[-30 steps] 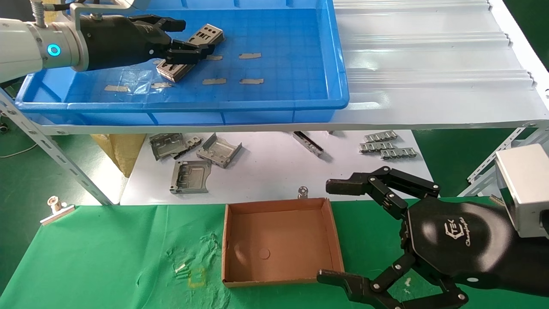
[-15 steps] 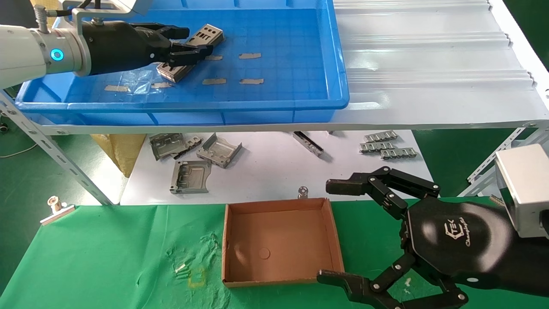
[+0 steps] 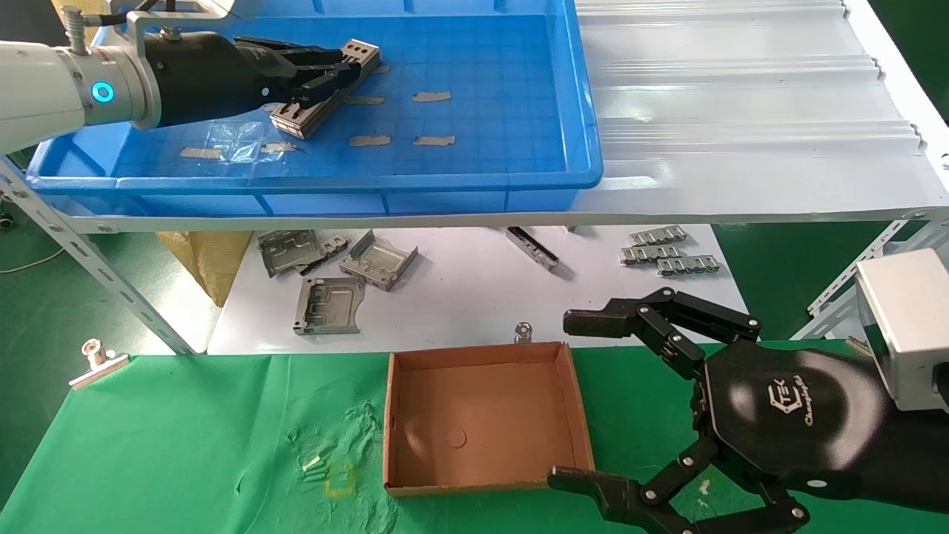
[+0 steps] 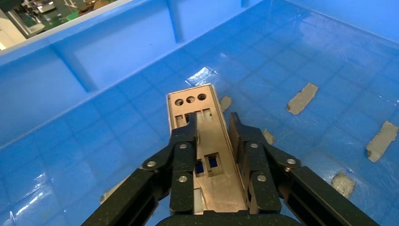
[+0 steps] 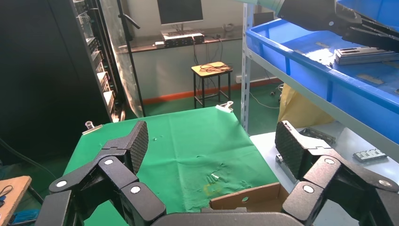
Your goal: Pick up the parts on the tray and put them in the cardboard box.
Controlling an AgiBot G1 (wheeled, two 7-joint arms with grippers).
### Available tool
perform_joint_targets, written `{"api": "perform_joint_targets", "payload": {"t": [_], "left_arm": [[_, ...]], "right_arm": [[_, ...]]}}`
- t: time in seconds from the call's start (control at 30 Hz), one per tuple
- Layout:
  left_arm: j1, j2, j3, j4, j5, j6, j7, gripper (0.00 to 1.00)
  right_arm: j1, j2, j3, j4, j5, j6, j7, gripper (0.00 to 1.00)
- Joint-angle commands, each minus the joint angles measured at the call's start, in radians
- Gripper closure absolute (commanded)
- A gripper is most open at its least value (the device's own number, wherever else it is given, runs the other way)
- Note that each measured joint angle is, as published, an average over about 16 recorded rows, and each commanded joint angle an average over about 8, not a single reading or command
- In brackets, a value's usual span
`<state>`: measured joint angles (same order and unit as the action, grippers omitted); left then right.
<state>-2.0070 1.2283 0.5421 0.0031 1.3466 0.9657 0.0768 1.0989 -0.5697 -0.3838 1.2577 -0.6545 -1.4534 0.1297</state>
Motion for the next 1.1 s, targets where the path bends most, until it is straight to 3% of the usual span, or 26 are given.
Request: {"api": "perform_joint_targets", "payload": {"t": [0.03,0.1,0.33,0.37,1.07,1.1], "left_arm": [[0.001,0.001,0.0,0.0,0.0,-0.002,-0.001,1.0],[0.001,0.001,0.0,-0.002,-0.001,-0.002,0.001,0.95],[0.004,0.0,-0.003,-0.014,-0.004,0.007,0.022,0.07],[0.005,0.0,-0.004,-0.016,-0.005,0.009,0.027,0.0],[-0.004,-0.005,-0.012,-0.002,-0.016,-0.009,0.046,0.0],[-0.005,-0.005,-0.012,-0.001,-0.016,-0.01,0.044,0.04]], "right_arm": [[0.0,0.0,0.0,0.0,0.0,0.0,0.0,0.0],[0.0,0.0,0.0,0.0,0.0,0.0,0.0,0.0],[0.0,0.0,0.0,0.0,0.0,0.0,0.0,0.0],[0.0,0.0,0.0,0.0,0.0,0.0,0.0,0.0],[0.0,0.0,0.0,0.0,0.0,0.0,0.0,0.0],[0.0,0.0,0.0,0.0,0.0,0.0,0.0,0.0]]}}
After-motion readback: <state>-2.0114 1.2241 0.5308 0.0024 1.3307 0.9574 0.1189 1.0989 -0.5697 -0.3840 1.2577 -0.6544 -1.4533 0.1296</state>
